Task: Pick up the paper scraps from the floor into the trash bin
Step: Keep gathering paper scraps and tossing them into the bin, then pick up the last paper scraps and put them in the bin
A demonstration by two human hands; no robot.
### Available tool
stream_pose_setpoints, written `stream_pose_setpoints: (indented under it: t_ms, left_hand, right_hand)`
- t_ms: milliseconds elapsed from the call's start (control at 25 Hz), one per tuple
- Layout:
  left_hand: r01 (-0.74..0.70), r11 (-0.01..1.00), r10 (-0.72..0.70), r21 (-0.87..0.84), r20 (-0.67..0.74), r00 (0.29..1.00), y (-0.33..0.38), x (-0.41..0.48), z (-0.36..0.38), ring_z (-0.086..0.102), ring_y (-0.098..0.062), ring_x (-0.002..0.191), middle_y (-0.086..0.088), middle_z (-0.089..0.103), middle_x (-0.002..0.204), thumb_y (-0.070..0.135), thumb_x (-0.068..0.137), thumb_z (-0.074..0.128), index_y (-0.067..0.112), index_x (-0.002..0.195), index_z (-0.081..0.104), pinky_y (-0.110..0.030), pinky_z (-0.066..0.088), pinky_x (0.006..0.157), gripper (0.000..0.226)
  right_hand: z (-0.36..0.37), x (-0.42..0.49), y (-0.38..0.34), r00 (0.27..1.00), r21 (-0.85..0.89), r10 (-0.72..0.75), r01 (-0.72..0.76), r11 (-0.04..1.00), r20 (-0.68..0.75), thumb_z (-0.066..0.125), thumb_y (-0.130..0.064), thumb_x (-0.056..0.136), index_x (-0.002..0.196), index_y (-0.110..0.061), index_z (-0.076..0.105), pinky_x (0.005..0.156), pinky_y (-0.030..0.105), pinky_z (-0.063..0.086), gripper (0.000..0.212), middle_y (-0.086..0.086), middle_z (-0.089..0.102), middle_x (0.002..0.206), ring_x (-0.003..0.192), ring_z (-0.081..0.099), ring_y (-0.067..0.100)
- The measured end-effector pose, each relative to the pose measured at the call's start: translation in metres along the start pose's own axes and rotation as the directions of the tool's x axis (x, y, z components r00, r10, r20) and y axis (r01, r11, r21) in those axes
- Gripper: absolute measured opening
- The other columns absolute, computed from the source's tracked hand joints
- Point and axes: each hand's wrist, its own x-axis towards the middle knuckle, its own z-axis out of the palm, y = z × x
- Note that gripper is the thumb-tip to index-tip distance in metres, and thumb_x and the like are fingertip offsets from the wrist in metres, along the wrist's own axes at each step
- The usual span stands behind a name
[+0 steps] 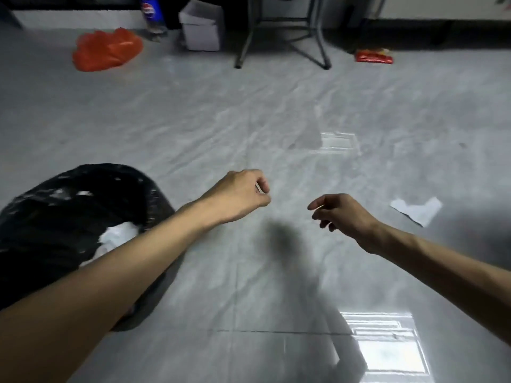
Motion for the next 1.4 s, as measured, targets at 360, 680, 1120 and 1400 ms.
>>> stream_pose_setpoints:
  t_ms: [360, 680, 1120, 1400]
  left_hand:
    - [-0.134, 0.982, 0.086, 0.136, 0.312, 0.946, 0.038, 0.045, 0.108, 0.064, -0.018, 0.088, 0.002, 0.066, 0.099, 0.030, 0.086, 0.058, 0.021, 0.103, 0.061, -0.036, 0.054, 0.081, 0.020]
    - [-0.076, 0.988, 0.024, 0.132, 0.357, 0.934, 0.023, 0.048, 0.133, 0.064, -0.016, 0.086, 0.004, 0.066, 0.099, 0.032, 0.087, 0.058, 0.023, 0.103, 0.060, -0.029, 0.051, 0.073, 0.018]
    - [0.078, 0.948, 0.040, -0.309, 0.357, 0.933, 0.035, 0.003, 0.158, 0.071, -0.021, 0.085, -0.003, 0.076, 0.090, 0.039, 0.079, 0.072, 0.021, 0.096, 0.069, -0.037, 0.055, 0.081, 0.024]
    - [-0.034, 0.981, 0.085, -0.194, 0.262, 0.961, 0.034, -0.028, 0.162, 0.059, 0.010, 0.052, 0.012, 0.068, 0.061, 0.022, 0.076, 0.071, 0.026, 0.071, 0.070, -0.003, 0.038, 0.046, 0.007]
  right_hand:
    - [-0.124, 0.068, 0.180, 0.871, -0.521, 0.027, -0.318, 0.792, -0.491, 0.060, -0.023, 0.086, 0.136, -0.017, 0.050, 0.096, 0.045, 0.047, 0.051, 0.027, 0.045, 0.133, 0.112, 0.053, 0.047]
    - [-0.133, 0.099, 0.216, 0.796, -0.461, 0.013, -0.365, 0.809, -0.605, 0.045, -0.011, 0.088, 0.118, -0.006, 0.061, 0.096, 0.043, 0.042, 0.034, 0.030, 0.053, 0.122, 0.113, 0.050, 0.048]
    - [-0.002, -0.067, 0.095, 0.953, 0.093, -0.303, 0.301, 0.949, 0.005, 0.074, -0.015, 0.075, 0.085, -0.028, 0.053, 0.062, 0.024, 0.051, 0.027, -0.005, 0.071, 0.079, 0.064, 0.060, 0.016]
    - [-0.020, -0.111, 0.190, 0.985, -0.499, -0.080, -0.006, 0.867, -0.152, 0.068, -0.006, 0.076, 0.093, -0.010, 0.068, 0.074, 0.038, 0.052, 0.018, 0.008, 0.066, 0.087, 0.079, 0.064, 0.028]
